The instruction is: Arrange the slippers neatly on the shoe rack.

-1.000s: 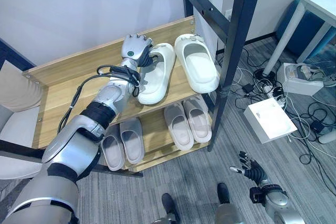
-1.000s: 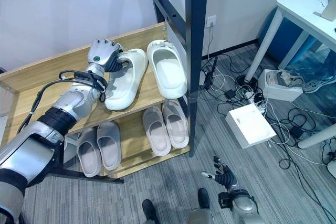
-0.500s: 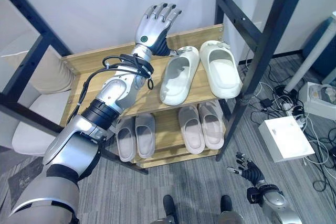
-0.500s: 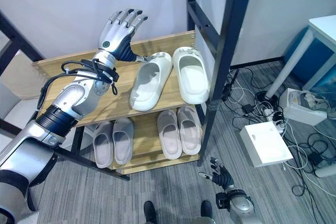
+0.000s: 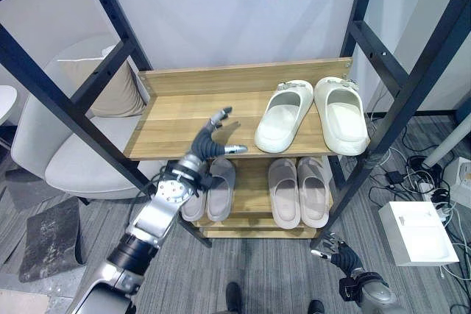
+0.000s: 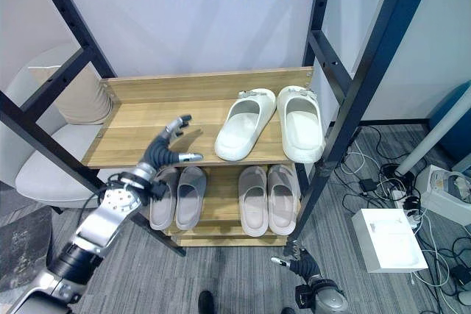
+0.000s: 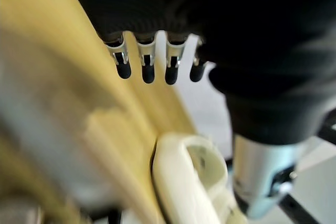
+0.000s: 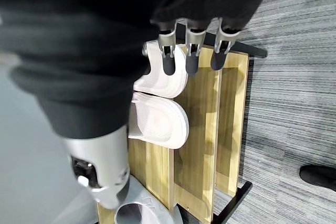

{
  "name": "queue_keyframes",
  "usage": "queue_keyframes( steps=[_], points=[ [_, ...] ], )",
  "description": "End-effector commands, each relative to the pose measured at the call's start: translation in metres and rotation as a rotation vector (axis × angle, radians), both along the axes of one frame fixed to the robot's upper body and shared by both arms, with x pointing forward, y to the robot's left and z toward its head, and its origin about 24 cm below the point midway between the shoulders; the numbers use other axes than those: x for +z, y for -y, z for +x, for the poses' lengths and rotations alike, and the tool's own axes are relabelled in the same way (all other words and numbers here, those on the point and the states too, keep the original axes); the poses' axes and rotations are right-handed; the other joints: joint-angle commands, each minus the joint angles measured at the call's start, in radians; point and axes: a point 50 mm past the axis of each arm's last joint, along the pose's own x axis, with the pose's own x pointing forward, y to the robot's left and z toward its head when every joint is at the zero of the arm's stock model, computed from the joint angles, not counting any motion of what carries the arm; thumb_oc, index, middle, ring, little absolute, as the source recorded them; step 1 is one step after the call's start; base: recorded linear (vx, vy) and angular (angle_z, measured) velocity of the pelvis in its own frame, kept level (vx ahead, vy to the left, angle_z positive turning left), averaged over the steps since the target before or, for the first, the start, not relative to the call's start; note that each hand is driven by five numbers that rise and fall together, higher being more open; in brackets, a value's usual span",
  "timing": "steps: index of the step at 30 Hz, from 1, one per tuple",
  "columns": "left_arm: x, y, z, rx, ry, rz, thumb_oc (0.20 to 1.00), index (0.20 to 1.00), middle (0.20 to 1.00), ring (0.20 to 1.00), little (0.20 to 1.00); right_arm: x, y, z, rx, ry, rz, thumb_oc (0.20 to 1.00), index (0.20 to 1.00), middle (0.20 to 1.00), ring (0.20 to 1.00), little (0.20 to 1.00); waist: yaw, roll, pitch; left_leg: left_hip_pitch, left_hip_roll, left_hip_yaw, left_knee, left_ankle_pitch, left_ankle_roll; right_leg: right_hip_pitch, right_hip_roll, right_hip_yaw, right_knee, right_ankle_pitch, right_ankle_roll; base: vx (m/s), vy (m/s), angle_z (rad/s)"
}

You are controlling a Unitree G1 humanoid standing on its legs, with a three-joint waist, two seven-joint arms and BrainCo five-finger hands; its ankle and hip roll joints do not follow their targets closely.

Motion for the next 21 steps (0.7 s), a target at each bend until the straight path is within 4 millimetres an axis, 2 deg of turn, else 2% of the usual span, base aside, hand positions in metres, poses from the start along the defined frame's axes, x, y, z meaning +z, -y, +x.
queue_keyframes(
  steps=[1, 2, 3, 4, 6, 8, 10, 16, 21],
  points=[
    [0.030, 0.006, 0.011, -0.110, 0.043, -0.131, 1.000, 1.000, 1.000, 1.000, 1.000, 0.016, -0.002, 0.021, 0.032, 0.097, 0.017, 1.000, 1.000, 1.000, 1.000, 1.000, -0.005, -0.033, 0.032, 0.125, -0.035, 0.020, -0.005, -0.132, -0.012, -0.020, 0.013, -0.017, 0.000, -0.033, 0.000, 0.01, 0.033, 0.01],
    [0.017, 0.012, 0.006, -0.144, -0.046, -0.221, 1.000, 1.000, 1.000, 1.000, 1.000, 0.015, -0.003, 0.018, 0.054, 0.081, 0.024, 1.000, 1.000, 1.000, 1.000, 1.000, -0.007, -0.033, 0.027, 0.126, -0.036, 0.019, -0.005, -0.131, -0.012, -0.019, 0.012, -0.017, 0.000, -0.034, 0.001, 0.00, 0.000, 0.00],
    [0.017, 0.012, 0.006, -0.144, -0.046, -0.221, 1.000, 1.000, 1.000, 1.000, 1.000, 0.015, -0.003, 0.018, 0.054, 0.080, 0.024, 1.000, 1.000, 1.000, 1.000, 1.000, -0.007, -0.033, 0.027, 0.126, -0.036, 0.019, -0.005, -0.131, -0.012, -0.019, 0.012, -0.017, 0.000, -0.034, 0.001, 0.01, 0.032, 0.00],
    [0.011, 0.022, 0.002, -0.179, -0.113, -0.325, 1.000, 1.000, 1.000, 1.000, 1.000, 0.015, -0.004, 0.019, 0.074, 0.074, 0.027, 1.000, 1.000, 1.000, 1.000, 1.000, -0.012, -0.033, 0.024, 0.126, -0.037, 0.020, -0.005, -0.131, -0.011, -0.020, 0.011, -0.016, 0.000, -0.033, 0.002, 0.00, 0.000, 0.00],
    [0.011, 0.024, 0.001, -0.191, -0.126, -0.346, 1.000, 1.000, 1.000, 1.000, 1.000, 0.014, -0.004, 0.018, 0.076, 0.068, 0.032, 1.000, 1.000, 1.000, 1.000, 1.000, -0.013, -0.033, 0.021, 0.127, -0.037, 0.020, -0.005, -0.132, -0.011, -0.019, 0.011, -0.016, 0.000, -0.032, 0.002, 0.00, 0.000, 0.00],
    [0.013, 0.039, 0.001, -0.235, -0.165, -0.437, 1.000, 1.000, 1.000, 1.000, 1.000, 0.013, -0.006, 0.017, 0.103, 0.055, 0.035, 1.000, 1.000, 1.000, 1.000, 1.000, -0.022, -0.035, 0.015, 0.128, -0.039, 0.022, -0.005, -0.133, -0.011, -0.020, 0.011, -0.011, 0.000, -0.033, 0.003, 0.00, 0.000, 0.00],
    [0.015, 0.044, 0.003, -0.242, -0.170, -0.452, 1.000, 1.000, 1.000, 1.000, 1.000, 0.014, -0.006, 0.018, 0.109, 0.057, 0.035, 1.000, 1.000, 1.000, 1.000, 1.000, -0.026, -0.034, 0.014, 0.128, -0.040, 0.021, -0.005, -0.133, -0.010, -0.019, 0.011, -0.011, 0.000, -0.033, 0.004, 0.00, 0.000, 0.00],
    [0.029, 0.078, 0.021, -0.244, -0.159, -0.496, 1.000, 1.000, 1.000, 1.000, 1.000, 0.014, -0.015, 0.022, 0.134, 0.058, 0.043, 1.000, 1.000, 1.000, 1.000, 1.000, -0.048, -0.037, 0.008, 0.128, -0.041, 0.027, -0.005, -0.132, -0.009, -0.021, 0.010, -0.008, 0.000, -0.031, 0.005, 0.00, 0.002, -0.01],
    [0.036, 0.080, 0.031, -0.197, -0.114, -0.462, 1.000, 1.000, 1.000, 1.000, 1.000, 0.013, -0.015, 0.021, 0.119, 0.056, 0.043, 1.000, 1.000, 1.000, 1.000, 1.000, -0.056, -0.038, 0.009, 0.126, -0.040, 0.030, -0.005, -0.131, -0.009, -0.022, 0.007, -0.008, 0.000, -0.025, 0.007, 0.00, 0.000, 0.00]
  ],
)
